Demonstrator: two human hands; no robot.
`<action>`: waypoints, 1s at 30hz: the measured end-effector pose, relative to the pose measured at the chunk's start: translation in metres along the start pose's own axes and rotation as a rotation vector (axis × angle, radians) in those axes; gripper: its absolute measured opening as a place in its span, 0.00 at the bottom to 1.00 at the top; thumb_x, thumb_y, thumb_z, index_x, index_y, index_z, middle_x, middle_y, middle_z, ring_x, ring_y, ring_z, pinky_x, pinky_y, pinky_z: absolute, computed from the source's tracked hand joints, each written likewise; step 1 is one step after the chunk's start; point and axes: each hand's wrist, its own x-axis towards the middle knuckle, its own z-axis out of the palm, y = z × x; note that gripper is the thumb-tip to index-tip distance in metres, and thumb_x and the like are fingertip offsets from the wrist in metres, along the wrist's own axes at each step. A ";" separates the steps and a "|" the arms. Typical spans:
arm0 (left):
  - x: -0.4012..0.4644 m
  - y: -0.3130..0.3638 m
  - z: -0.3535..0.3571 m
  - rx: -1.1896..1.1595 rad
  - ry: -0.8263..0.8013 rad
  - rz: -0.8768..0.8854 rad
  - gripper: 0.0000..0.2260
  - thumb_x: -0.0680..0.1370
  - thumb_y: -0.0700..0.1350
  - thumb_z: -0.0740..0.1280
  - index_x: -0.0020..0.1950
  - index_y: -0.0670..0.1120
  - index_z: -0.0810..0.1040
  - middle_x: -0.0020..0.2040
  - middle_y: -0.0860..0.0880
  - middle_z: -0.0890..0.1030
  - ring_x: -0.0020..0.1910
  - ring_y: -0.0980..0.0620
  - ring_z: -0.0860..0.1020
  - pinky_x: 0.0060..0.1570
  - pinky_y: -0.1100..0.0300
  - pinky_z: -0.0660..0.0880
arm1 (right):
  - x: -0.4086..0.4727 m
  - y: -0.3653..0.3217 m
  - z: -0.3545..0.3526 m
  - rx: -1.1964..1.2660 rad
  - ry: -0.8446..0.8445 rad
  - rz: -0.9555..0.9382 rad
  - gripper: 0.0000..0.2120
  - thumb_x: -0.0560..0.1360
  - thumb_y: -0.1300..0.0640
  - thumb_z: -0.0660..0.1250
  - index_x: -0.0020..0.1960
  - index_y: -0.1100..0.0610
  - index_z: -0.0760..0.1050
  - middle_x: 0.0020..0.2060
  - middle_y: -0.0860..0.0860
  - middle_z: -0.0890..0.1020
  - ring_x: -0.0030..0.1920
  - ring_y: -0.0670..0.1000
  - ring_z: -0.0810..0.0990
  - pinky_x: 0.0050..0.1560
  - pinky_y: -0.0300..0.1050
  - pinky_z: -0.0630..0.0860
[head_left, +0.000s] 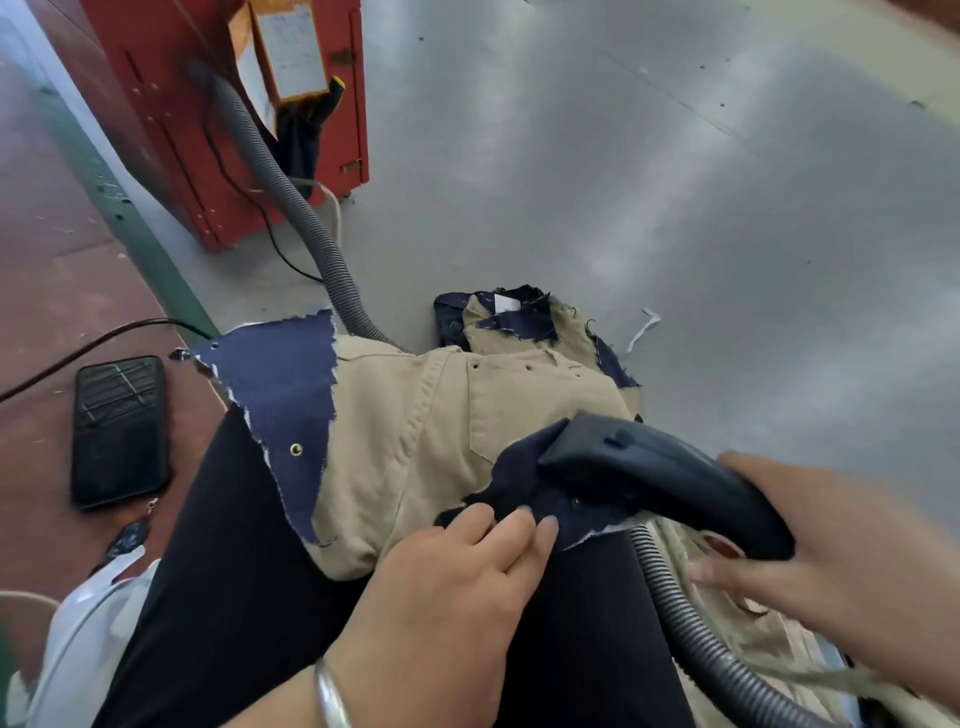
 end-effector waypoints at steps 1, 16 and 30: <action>0.000 -0.001 0.000 -0.002 -0.009 0.002 0.31 0.60 0.45 0.60 0.62 0.46 0.79 0.54 0.52 0.82 0.40 0.52 0.79 0.30 0.63 0.76 | 0.008 -0.004 -0.001 -0.005 0.018 -0.014 0.19 0.62 0.31 0.72 0.47 0.29 0.65 0.37 0.22 0.75 0.31 0.39 0.77 0.32 0.42 0.69; -0.005 0.002 -0.008 -0.005 -0.030 -0.050 0.32 0.55 0.45 0.72 0.61 0.48 0.81 0.50 0.55 0.82 0.38 0.54 0.79 0.26 0.64 0.75 | 0.029 0.027 -0.021 0.320 0.247 -0.041 0.18 0.62 0.35 0.76 0.44 0.42 0.74 0.25 0.46 0.81 0.21 0.45 0.78 0.22 0.36 0.74; 0.002 0.001 -0.011 0.022 -0.087 -0.066 0.35 0.54 0.44 0.74 0.62 0.46 0.80 0.47 0.54 0.80 0.37 0.53 0.78 0.27 0.63 0.76 | 0.046 0.020 0.011 0.232 0.086 -0.139 0.14 0.67 0.43 0.77 0.42 0.44 0.73 0.30 0.40 0.79 0.29 0.42 0.77 0.31 0.42 0.70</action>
